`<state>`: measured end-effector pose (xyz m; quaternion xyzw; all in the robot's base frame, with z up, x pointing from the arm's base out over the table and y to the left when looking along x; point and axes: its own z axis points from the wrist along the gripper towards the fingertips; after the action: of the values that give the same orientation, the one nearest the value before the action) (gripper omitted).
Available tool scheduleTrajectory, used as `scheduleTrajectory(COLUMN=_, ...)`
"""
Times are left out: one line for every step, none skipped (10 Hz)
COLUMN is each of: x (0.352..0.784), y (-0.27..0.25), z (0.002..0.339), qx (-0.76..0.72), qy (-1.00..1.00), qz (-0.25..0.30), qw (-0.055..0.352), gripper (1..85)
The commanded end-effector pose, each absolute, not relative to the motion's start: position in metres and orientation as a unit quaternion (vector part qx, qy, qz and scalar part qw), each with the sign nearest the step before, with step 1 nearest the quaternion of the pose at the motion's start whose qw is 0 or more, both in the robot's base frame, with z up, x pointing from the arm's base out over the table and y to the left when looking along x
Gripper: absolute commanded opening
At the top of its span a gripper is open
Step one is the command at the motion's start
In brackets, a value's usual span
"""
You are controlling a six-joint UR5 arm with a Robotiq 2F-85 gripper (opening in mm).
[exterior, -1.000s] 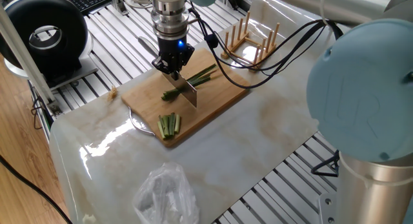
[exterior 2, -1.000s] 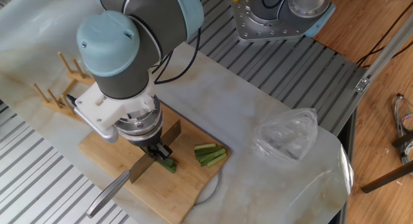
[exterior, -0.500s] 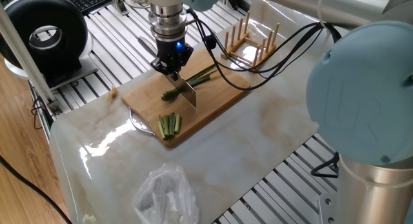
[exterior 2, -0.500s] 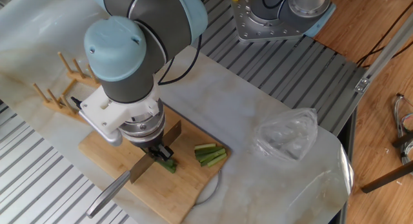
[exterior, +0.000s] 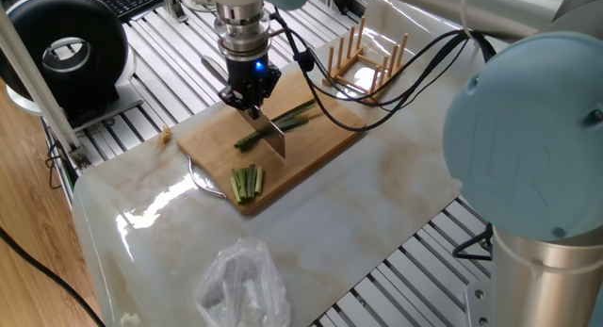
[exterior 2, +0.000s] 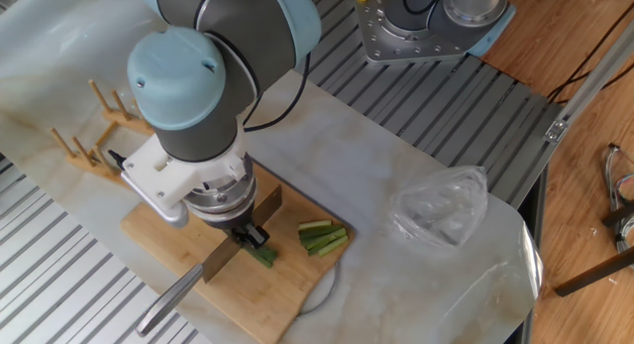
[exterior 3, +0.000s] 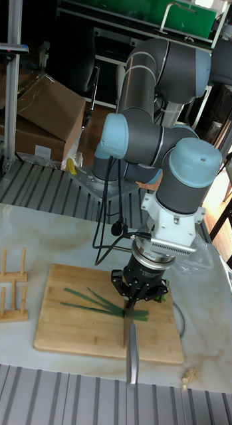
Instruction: Chop the green garlic
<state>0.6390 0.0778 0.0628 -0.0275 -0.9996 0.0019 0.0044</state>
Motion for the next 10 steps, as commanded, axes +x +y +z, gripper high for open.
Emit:
scheduleTrajectory(x=0.643, y=0.076, z=0.051, qx=-0.028, qy=-1.000, qz=-0.003, qw=-0.006, gripper=1.3)
scheduleTrajectory(x=0.642, y=0.077, z=0.051, qx=-0.029, qy=-1.000, qz=-0.001, qw=-0.007, gripper=1.3)
scheduleTrajectory(x=0.638, y=0.075, z=0.058, qx=-0.027, qy=-1.000, qz=0.003, qw=0.001, gripper=1.3)
scheduleTrajectory(x=0.633, y=0.074, z=0.066, qx=-0.026, qy=-1.000, qz=0.004, qw=0.010, gripper=1.3)
scheduleTrajectory(x=0.631, y=0.073, z=0.071, qx=-0.024, qy=-1.000, qz=0.004, qw=0.014, gripper=1.3)
scheduleTrajectory(x=0.630, y=0.072, z=0.075, qx=-0.022, qy=-1.000, qz=0.004, qw=0.014, gripper=1.3)
scheduleTrajectory(x=0.630, y=0.067, z=0.077, qx=-0.017, qy=-1.000, qz=0.013, qw=0.012, gripper=1.3)
scheduleTrajectory(x=0.635, y=0.065, z=0.074, qx=-0.014, qy=-1.000, qz=0.018, qw=0.002, gripper=1.3)
scheduleTrajectory(x=0.638, y=0.063, z=0.071, qx=-0.013, qy=-1.000, qz=0.014, qw=-0.001, gripper=1.3)
scheduleTrajectory(x=0.639, y=0.062, z=0.068, qx=-0.012, qy=-1.000, qz=0.011, qw=-0.004, gripper=1.3)
